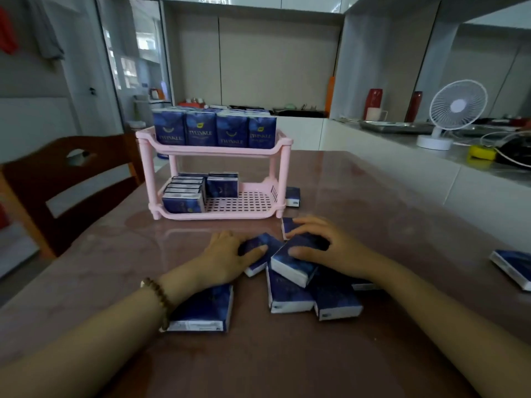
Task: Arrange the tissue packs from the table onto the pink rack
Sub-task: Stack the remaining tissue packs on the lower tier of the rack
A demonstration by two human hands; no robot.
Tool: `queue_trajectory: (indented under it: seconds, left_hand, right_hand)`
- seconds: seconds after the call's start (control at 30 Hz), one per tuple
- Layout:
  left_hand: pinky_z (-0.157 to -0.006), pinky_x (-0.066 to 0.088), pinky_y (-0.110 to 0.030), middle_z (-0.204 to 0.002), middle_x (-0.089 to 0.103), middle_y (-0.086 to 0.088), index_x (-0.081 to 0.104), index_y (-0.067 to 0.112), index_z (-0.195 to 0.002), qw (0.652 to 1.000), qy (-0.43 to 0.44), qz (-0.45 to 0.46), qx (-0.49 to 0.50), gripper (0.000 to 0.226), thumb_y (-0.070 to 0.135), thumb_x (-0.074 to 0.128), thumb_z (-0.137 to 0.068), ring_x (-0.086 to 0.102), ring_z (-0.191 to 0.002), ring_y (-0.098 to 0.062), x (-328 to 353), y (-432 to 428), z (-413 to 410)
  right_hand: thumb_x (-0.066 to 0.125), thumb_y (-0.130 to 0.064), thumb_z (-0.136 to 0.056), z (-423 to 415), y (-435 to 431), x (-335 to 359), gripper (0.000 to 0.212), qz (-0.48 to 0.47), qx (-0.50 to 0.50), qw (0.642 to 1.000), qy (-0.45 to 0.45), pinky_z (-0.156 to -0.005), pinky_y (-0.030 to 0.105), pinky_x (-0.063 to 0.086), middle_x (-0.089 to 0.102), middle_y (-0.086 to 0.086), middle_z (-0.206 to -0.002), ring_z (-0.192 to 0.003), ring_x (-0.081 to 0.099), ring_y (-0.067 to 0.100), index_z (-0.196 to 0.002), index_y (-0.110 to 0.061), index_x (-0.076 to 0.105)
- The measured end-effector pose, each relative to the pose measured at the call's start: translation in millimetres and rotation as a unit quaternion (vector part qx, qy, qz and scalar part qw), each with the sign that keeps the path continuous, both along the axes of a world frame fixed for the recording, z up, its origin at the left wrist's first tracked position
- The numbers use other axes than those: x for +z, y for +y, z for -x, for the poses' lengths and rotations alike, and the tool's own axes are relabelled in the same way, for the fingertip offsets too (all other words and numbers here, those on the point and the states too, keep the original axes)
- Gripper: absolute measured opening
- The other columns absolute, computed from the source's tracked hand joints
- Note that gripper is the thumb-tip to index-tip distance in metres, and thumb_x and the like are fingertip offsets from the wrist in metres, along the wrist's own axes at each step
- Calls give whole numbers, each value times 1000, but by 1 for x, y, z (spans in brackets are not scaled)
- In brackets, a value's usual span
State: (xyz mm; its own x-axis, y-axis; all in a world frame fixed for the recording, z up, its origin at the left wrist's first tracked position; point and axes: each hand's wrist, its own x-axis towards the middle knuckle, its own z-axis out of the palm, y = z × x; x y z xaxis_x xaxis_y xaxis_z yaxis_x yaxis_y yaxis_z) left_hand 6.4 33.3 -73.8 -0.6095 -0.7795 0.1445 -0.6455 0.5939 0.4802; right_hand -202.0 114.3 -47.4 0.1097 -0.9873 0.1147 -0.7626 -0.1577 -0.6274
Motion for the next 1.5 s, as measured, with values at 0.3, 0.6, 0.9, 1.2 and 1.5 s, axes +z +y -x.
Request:
queue_trajectory:
  seconds: [0.3, 0.6, 0.9, 1.2, 1.5]
  left_hand:
    - [-70, 48, -19, -88, 68, -7, 60, 5, -98, 978, 174, -100, -51, 19, 21, 62, -88, 61, -75, -4, 4, 14, -6]
    - [-44, 47, -13, -74, 60, -2, 57, 9, -97, 935, 316, -161, -18, 32, 32, 35, -99, 60, -55, 0, 29, 28, -7]
    - [-82, 57, -42, -110, 68, -3, 51, 19, -115, 952, 256, -154, -60, 51, 40, 66, -71, 68, -95, -20, 53, 1, -44]
    - [-86, 56, -33, -122, 56, 1, 45, 10, -122, 955, 264, -102, -84, 49, 25, 62, -79, 63, -108, -13, 69, -50, -74]
    - [-105, 40, -30, -137, 49, 1, 39, 20, -138, 973, 203, 106, -11, 43, 33, 42, -97, 45, -126, -10, 36, -85, -67]
  right_hand:
    - [71, -39, -68, 0, 14, 8, 31, -14, 30, 995, -95, -65, 1, 42, 63, -19, -95, -81, 59, -15, -96, -33, 60]
    - [65, -19, -82, -19, -2, 10, 27, 102, -11, 948, -300, -66, 19, 56, 67, -5, -104, -89, 67, 8, -106, -26, 55]
    - [63, -24, -86, -39, -32, 22, 32, 97, 62, 967, -228, -82, 27, 56, 57, -4, -122, -101, 62, 4, -114, -33, 53]
    - [65, -23, -83, -61, -84, 26, 56, 105, 69, 972, -199, -78, 23, 56, 54, -14, -122, -90, 66, 10, -135, -29, 43]
    - [65, -15, -83, -67, -129, 8, 36, 51, 70, 970, -227, -80, 19, 55, 57, -9, -114, -99, 61, 3, -114, -21, 48]
